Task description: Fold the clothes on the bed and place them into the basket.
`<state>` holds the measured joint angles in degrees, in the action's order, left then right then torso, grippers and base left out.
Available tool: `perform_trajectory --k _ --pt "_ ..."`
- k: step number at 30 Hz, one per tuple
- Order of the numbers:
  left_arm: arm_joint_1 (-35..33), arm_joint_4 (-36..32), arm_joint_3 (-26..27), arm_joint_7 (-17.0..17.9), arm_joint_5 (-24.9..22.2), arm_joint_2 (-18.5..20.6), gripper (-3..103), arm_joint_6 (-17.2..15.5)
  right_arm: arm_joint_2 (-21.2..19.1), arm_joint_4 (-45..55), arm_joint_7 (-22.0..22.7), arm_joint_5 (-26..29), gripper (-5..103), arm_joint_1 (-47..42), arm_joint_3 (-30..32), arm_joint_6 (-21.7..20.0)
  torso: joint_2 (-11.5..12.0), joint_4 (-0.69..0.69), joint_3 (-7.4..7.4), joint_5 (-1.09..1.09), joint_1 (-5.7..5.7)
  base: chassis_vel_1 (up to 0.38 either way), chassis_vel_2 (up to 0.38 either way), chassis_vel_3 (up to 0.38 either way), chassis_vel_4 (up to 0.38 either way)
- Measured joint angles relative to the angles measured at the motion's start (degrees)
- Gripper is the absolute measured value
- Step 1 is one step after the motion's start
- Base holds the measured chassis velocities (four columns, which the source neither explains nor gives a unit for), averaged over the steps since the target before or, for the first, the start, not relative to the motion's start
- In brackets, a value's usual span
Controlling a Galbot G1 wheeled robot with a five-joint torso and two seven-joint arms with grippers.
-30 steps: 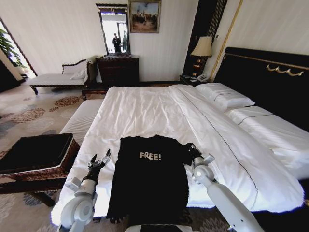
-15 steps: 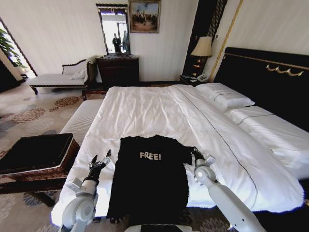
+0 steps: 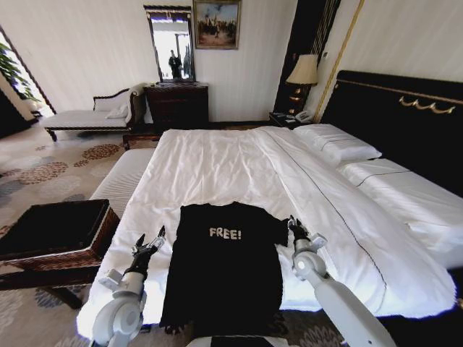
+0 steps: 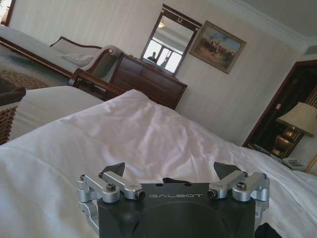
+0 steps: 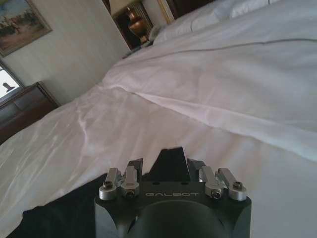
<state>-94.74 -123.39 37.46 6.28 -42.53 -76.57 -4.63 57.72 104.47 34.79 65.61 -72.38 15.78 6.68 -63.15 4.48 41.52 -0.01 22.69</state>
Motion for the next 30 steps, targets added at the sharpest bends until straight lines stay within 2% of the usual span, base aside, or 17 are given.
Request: perform_trajectory --k 1,4,5,8,10,13,16,20,22,25,26,29,30 --pt "0.0 0.0 0.0 0.0 0.0 0.0 100 0.0 0.0 0.0 0.0 0.0 48 0.0 0.0 0.0 0.0 0.0 0.0 0.0 0.0 0.0 0.0 0.0 0.0" --pt "0.0 0.1 -0.3 0.0 0.3 -0.3 100 0.0 1.1 4.6 4.3 5.6 64 -3.5 0.7 -2.7 0.0 -0.01 0.0 0.0 0.0 0.0 0.0 0.0 0.0" --pt "0.0 0.1 -0.3 0.0 0.3 -0.3 100 0.0 1.1 4.6 4.3 5.6 64 -3.5 0.7 -2.7 0.0 -0.01 0.0 0.0 0.0 0.0 0.0 0.0 0.0" --pt "0.1 0.0 -1.0 0.0 1.1 -0.6 100 0.0 2.1 6.1 5.9 8.4 80 -4.6 0.8 -3.7 0.0 -0.02 0.0 0.01 0.0 0.0 0.0 0.0 0.0" --pt "0.1 0.0 -1.2 0.0 1.3 -0.6 100 0.0 2.3 6.0 6.0 9.0 80 -4.5 0.8 -3.8 0.0 -0.02 0.0 0.0 0.0 0.0 0.0 0.0 0.0" --pt "0.2 -0.1 -1.4 0.1 1.6 -0.6 100 0.0 2.8 5.2 6.5 10.4 95 -3.6 0.8 -3.8 0.0 -0.02 0.0 0.01 0.0 0.0 0.0 0.0 0.0" --pt "0.2 -0.1 -1.3 0.1 1.6 -0.6 100 0.0 3.0 4.8 6.8 11.2 92 -2.9 0.8 -3.8 0.0 -0.03 0.0 0.01 0.0 0.0 0.0 0.0 0.0" --pt "0.1 -0.2 -1.0 0.2 1.6 -0.6 100 0.0 3.3 3.8 6.8 11.5 72 -2.1 0.7 -3.6 0.0 -0.02 0.0 0.01 0.0 0.0 0.0 0.0 0.0" --pt "0.1 -0.2 -1.0 0.2 1.6 -0.6 100 0.0 3.5 3.5 6.8 11.5 72 -1.8 0.6 -3.5 0.0 -0.02 0.0 0.01 0.0 0.0 0.0 0.0 0.0" --pt "0.1 -0.1 -0.9 0.2 1.6 -0.6 100 0.0 3.7 3.0 6.8 11.4 55 -1.3 0.4 -3.4 0.0 -0.02 0.0 0.01 0.0 0.0 0.0 0.0 0.0" --pt "0.1 -0.1 -0.9 0.2 1.6 -0.6 100 0.0 3.7 3.0 6.8 11.4 55 -1.3 0.4 -3.4 0.0 -0.02 0.0 0.01 0.0 0.0 0.0 0.0 0.0" --pt "0.2 0.0 -0.9 0.2 1.6 -0.6 100 0.0 3.6 2.6 6.8 10.7 40 -1.0 0.3 -3.1 0.0 -0.02 0.0 0.01 0.0 0.0 0.0 0.0 0.0" --pt "0.2 0.0 -0.9 0.2 1.6 -0.6 100 0.0 3.6 2.6 6.8 10.7 40 -1.0 0.3 -3.1 0.0 -0.02 0.0 0.01 0.0 0.0 0.0 0.0 0.0"
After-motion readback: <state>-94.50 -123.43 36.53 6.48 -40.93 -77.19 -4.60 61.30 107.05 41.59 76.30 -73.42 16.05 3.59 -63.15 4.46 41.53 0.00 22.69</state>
